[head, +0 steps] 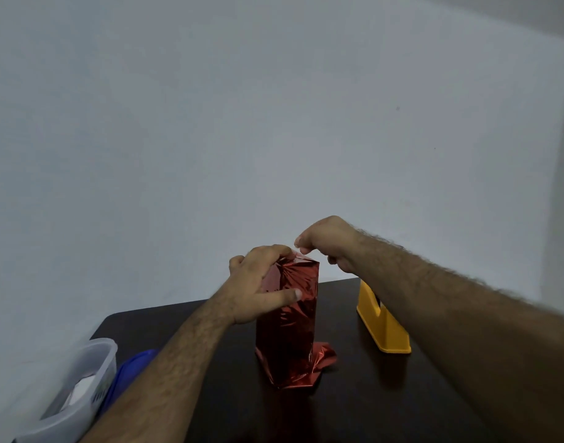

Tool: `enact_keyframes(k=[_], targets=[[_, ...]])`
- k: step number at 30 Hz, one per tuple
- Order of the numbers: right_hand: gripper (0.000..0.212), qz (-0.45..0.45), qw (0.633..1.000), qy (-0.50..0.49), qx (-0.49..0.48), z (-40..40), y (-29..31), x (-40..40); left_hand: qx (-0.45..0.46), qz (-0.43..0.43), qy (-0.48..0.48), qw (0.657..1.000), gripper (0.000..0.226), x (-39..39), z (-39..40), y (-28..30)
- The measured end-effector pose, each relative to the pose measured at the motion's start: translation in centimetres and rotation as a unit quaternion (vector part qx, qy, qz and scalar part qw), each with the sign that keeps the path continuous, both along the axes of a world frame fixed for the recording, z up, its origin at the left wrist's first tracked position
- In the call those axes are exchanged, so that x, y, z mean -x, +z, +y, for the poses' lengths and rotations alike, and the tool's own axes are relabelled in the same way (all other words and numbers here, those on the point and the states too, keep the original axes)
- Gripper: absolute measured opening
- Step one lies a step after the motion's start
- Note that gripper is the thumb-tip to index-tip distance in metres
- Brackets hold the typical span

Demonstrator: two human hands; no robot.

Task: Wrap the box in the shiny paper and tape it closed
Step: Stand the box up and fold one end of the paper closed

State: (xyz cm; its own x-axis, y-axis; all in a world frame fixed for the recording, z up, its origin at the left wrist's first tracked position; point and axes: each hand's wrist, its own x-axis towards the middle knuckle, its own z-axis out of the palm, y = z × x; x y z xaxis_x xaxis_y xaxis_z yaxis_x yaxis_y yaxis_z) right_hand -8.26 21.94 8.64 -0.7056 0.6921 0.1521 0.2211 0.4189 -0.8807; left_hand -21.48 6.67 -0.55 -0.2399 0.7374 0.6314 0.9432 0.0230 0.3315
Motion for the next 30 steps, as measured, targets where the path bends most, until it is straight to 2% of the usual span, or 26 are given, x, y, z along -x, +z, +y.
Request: enact_keyframes(k=[8,12,14,18,26,27,30], targets=[[0.012,-0.014,1.000,-0.021,-0.003,-0.5,0.4,1.5,-0.011,0.016,-0.001,1.000,0.070,0.1,0.0,0.0],[0.021,-0.058,0.996,-0.040,-0.059,-0.6,0.3,1.8,-0.010,0.023,0.002,1.000,0.061,0.0,-0.3,0.3],[0.017,-0.080,0.991,-0.041,-0.094,-0.8,0.4,1.9,-0.010,0.028,0.004,1.000,0.059,0.0,-0.3,0.4],[0.022,-0.158,0.963,-0.058,-0.209,-1.5,1.1,1.9,-0.018,0.037,0.005,0.999,0.060,0.1,-0.1,0.3],[0.020,-0.275,0.899,-0.091,-0.328,-2.3,3.0,2.2,-0.025,0.036,0.001,0.999,0.062,0.2,-0.1,0.1],[0.023,-0.289,0.898,-0.086,-0.321,-2.1,3.3,2.1,-0.026,0.034,0.001,0.999,0.063,0.2,-0.1,0.1],[0.047,-0.320,0.918,-0.043,-0.232,-1.4,3.8,0.9,-0.024,0.033,0.008,0.999,0.067,0.5,-0.4,0.0]])
